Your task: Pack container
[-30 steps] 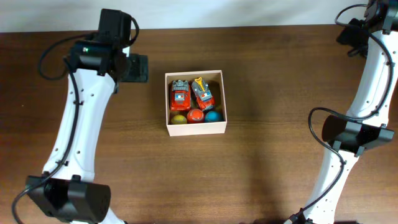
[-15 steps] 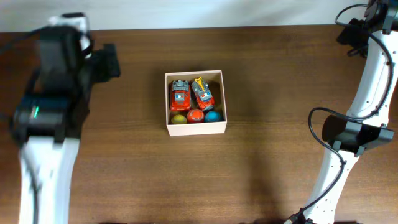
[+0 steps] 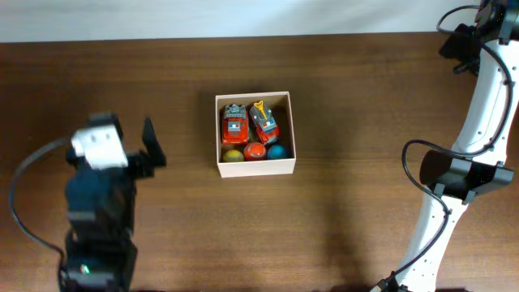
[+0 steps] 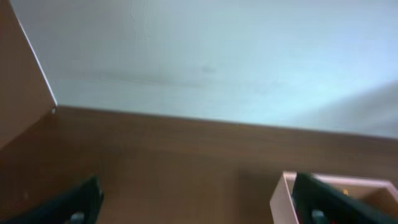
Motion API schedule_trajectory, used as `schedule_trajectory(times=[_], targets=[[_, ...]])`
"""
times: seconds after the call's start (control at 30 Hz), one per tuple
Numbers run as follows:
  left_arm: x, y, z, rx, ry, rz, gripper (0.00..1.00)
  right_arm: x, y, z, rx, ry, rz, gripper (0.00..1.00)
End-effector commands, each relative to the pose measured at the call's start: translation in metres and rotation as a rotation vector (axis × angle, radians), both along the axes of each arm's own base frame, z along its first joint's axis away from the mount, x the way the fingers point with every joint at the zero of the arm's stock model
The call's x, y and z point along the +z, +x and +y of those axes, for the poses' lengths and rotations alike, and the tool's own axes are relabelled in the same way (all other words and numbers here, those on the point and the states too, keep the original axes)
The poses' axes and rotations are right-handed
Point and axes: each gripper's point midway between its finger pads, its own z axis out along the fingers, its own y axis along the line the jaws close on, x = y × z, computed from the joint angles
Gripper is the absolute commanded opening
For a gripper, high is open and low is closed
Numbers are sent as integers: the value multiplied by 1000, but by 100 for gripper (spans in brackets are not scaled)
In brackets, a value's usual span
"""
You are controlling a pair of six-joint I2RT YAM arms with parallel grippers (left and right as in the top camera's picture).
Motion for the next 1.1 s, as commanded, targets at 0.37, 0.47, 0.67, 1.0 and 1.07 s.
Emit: schedule_trajectory(times=[0.37, 0.47, 0.67, 1.0, 1.07], targets=[[-103, -43, -13, -88, 1, -170, 99, 18, -6, -3, -17, -21, -36, 99], [-114, -47, -14, -99, 1, -184, 99, 18, -6, -3, -17, -21, -36, 99], [-124, -52, -14, -98, 1, -192, 99, 18, -6, -3, -17, -21, -36, 99], [-150, -60, -11, -97, 60, -87, 99, 18, -6, -3, -17, -21, -36, 99], [-150, -60, -12, -100, 79, -86, 99, 18, -6, -3, -17, -21, -36, 99]])
